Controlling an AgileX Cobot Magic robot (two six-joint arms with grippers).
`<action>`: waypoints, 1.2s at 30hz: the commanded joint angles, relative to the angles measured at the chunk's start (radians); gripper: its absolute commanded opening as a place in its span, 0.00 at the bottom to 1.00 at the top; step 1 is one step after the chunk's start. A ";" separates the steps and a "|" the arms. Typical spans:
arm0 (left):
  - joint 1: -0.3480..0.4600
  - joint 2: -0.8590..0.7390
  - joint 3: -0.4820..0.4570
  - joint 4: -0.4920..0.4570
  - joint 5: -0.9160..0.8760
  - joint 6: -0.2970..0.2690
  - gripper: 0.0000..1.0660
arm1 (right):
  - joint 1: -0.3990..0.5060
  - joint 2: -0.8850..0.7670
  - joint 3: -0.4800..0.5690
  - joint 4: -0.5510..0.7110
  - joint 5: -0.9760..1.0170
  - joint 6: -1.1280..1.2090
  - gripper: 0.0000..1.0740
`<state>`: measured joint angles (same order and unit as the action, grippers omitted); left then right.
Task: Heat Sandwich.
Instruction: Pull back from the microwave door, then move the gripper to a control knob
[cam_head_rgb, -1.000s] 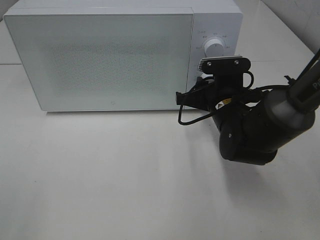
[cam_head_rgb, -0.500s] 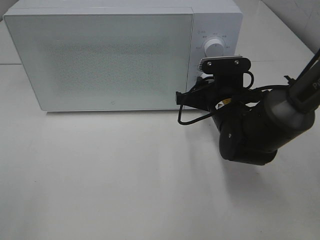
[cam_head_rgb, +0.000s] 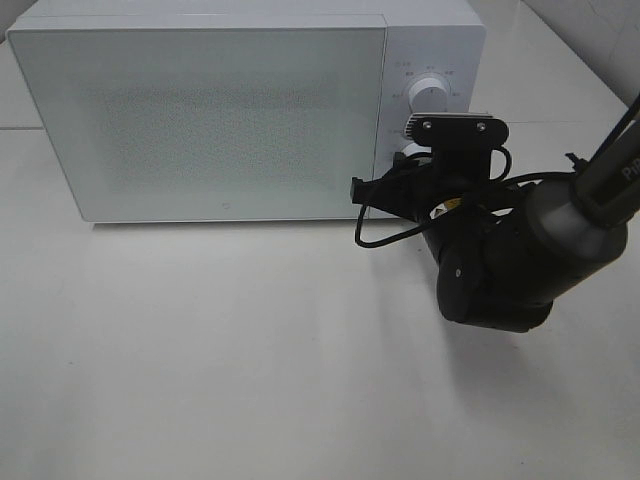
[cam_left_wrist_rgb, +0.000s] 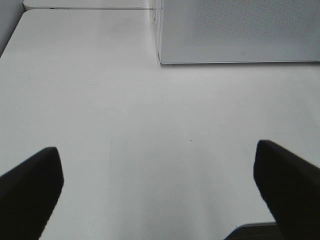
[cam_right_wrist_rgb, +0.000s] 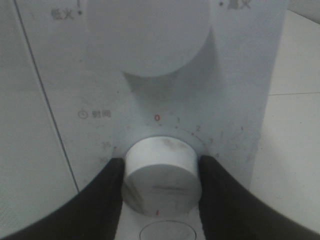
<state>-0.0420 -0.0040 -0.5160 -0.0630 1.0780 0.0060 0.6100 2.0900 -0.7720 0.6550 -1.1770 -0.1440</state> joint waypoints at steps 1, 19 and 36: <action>0.001 -0.019 0.001 0.002 -0.011 -0.006 0.92 | 0.000 -0.005 -0.002 0.026 -0.056 0.106 0.10; 0.001 -0.019 0.001 0.002 -0.011 -0.006 0.92 | 0.000 -0.005 -0.002 -0.021 -0.114 0.780 0.11; 0.001 -0.019 0.001 0.002 -0.011 -0.006 0.92 | 0.000 -0.005 -0.002 0.031 -0.160 1.310 0.11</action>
<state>-0.0420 -0.0040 -0.5160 -0.0630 1.0780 0.0060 0.6160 2.0930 -0.7690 0.6480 -1.1970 1.1240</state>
